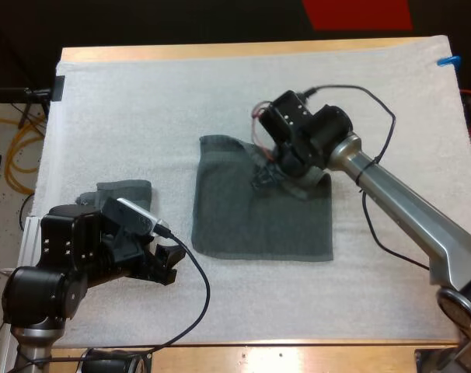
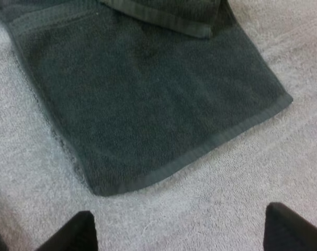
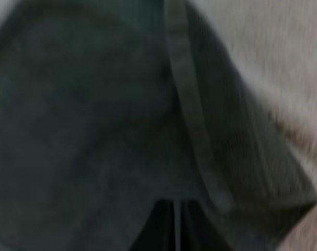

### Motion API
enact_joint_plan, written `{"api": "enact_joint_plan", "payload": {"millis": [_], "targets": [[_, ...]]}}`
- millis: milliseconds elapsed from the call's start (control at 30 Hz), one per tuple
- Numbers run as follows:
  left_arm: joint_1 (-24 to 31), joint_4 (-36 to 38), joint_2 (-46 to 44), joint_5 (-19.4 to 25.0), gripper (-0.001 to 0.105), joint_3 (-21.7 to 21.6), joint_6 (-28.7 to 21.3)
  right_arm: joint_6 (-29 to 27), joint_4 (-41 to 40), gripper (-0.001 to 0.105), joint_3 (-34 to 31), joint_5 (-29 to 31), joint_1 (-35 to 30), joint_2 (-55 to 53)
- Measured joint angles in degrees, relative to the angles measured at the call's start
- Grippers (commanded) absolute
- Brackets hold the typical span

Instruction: Pick towel from pile fold and stack

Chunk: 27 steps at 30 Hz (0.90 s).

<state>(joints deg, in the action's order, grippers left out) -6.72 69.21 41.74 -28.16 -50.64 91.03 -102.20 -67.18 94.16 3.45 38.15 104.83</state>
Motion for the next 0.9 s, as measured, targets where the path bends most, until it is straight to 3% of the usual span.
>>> {"api": "enact_joint_plan", "payload": {"millis": [300,533,900], "targets": [[0.0,0.0,0.0,0.0,0.064,0.0,0.1,0.8,-3.3,0.0,-2.5,-3.0,-7.7,8.6],[0.0,0.0,0.0,0.0,0.064,0.0,0.2,-1.2,-6.5,0.0,-2.5,-3.5,-8.0,14.5],[0.0,0.0,0.0,0.0,0.064,0.0,0.2,0.1,2.1,0.0,-2.5,-2.2,-8.0,16.5]]}}
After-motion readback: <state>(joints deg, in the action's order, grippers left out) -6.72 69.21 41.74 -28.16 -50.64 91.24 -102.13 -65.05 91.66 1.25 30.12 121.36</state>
